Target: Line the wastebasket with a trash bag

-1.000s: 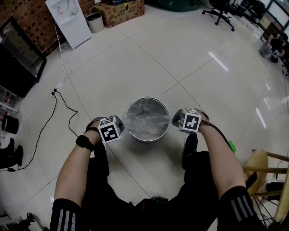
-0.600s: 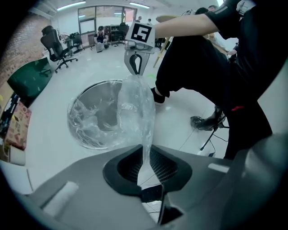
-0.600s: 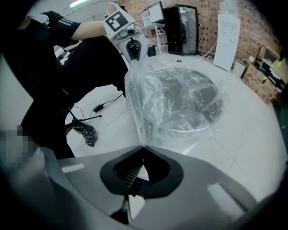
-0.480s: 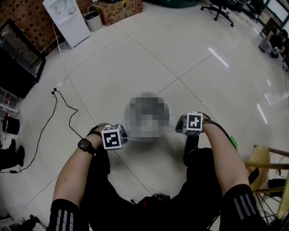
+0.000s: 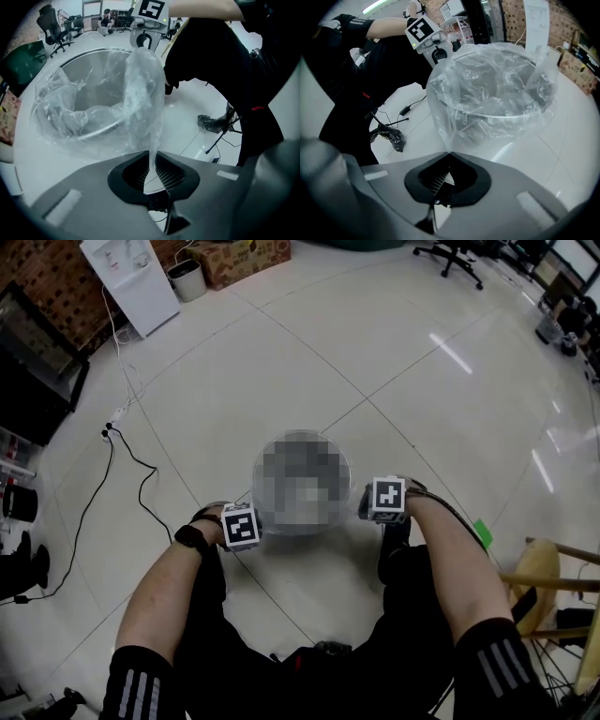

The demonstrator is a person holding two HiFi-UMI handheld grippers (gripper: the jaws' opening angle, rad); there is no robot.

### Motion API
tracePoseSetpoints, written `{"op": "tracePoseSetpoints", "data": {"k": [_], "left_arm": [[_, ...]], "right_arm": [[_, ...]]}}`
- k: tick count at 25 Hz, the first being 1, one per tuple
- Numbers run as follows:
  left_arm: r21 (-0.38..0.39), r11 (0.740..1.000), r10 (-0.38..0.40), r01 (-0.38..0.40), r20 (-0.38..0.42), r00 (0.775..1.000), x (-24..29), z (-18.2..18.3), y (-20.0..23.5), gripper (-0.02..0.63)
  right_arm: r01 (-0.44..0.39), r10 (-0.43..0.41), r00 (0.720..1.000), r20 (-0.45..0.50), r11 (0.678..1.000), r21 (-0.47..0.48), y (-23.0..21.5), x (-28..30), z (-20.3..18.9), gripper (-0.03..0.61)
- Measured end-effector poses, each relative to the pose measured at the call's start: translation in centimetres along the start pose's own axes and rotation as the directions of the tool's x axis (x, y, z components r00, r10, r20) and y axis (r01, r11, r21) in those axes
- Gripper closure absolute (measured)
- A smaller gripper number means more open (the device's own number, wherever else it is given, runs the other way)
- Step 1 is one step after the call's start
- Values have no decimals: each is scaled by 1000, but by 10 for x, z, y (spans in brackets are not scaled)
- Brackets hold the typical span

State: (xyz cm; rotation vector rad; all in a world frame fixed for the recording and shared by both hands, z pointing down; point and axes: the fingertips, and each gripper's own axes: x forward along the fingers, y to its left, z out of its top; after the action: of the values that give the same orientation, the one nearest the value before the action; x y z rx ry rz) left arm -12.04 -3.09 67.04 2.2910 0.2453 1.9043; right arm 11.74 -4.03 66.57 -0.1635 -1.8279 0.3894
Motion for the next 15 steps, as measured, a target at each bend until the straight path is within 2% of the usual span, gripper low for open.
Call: {"op": "tracePoseSetpoints", "data": {"k": [3,8,11,13,15], "left_arm": [[-56,998,23,-24,-18,1000,13,-12,15,578],[-92,990,108,-109,-10,994,13,-9,41,577],[-116,989,86,-88,-20,996,10,-13,40,533],[-120,990,71,-75,-40,997,3,-20,39,494],[-144,989,14,-20,-46,999,-9,-27,30,472]], "right_arm": [[4,-4,1000,-10,999,38,-10,10,-4,571],[24,-24,1000,-3,998,57,-21,15,3,571],[21,-21,1000,3,999,46,-22,9,5,561],[21,-21,1000,2,999,36,-20,-1,3,485],[19,-19,1000,-4,999,37,-19,-11,-2,465]]}}
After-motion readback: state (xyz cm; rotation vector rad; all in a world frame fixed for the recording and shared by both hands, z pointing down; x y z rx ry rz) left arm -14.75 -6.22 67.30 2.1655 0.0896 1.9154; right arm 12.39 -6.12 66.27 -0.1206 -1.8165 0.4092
